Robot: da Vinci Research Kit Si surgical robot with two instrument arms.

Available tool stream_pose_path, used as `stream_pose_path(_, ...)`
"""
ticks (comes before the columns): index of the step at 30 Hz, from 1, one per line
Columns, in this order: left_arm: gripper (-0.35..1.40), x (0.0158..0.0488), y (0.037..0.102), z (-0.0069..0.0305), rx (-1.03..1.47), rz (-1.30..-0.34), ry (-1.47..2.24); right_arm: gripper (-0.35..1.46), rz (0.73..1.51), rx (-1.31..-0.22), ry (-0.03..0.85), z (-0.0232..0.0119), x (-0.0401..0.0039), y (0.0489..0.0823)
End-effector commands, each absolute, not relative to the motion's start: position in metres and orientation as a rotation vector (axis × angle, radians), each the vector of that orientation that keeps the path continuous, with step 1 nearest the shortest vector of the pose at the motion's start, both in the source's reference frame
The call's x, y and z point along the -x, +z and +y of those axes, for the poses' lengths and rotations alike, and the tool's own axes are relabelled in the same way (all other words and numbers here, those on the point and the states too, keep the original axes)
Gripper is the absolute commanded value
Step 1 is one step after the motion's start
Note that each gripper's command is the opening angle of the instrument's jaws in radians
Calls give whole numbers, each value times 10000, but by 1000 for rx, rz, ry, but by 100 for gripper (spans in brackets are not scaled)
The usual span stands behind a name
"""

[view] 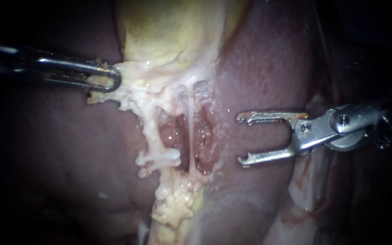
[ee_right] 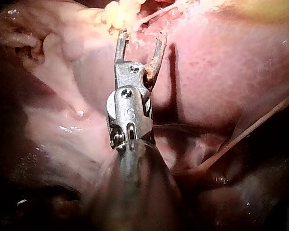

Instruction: Going back second clip left tube

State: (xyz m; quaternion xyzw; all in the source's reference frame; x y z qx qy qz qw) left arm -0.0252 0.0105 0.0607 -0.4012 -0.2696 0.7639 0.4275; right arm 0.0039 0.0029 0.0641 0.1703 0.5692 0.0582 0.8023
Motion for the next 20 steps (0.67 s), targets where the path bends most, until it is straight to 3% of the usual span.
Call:
stream_pose_path(1,-35,255,612,104,1002,-673,1911,50,1220,-366,125,29,-39,641)
stream_pose_path(10,-35,282,645,98,1009,-686,1921,50,1220,-365,125,29,-38,641)
stream_pose_path(20,-35,281,646,97,1010,-690,1923,50,1225,-376,118,28,-39,640)
